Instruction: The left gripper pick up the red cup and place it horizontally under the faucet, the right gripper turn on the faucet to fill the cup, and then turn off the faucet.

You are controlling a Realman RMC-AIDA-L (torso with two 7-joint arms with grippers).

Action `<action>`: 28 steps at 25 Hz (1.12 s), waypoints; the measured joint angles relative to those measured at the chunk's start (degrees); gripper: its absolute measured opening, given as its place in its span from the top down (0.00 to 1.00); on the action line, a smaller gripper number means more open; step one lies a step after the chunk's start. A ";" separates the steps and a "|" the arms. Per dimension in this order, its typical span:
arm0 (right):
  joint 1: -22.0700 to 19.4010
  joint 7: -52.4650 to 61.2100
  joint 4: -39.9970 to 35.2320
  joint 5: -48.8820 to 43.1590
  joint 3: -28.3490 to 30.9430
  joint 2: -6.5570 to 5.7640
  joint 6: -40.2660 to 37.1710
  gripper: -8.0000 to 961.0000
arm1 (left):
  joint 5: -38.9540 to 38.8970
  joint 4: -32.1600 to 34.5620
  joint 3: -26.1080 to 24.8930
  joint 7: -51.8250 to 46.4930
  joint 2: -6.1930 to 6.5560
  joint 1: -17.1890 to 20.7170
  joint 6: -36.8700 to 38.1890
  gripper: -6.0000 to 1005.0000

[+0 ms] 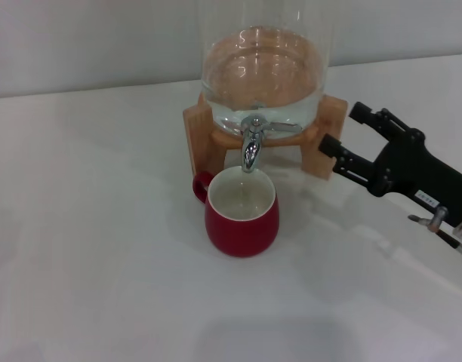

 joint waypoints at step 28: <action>3.00 2.46 -1.87 -0.13 -5.80 0.34 2.89 0.11 | 0.63 1.22 0.54 0.00 -0.08 -0.94 -0.06 0.11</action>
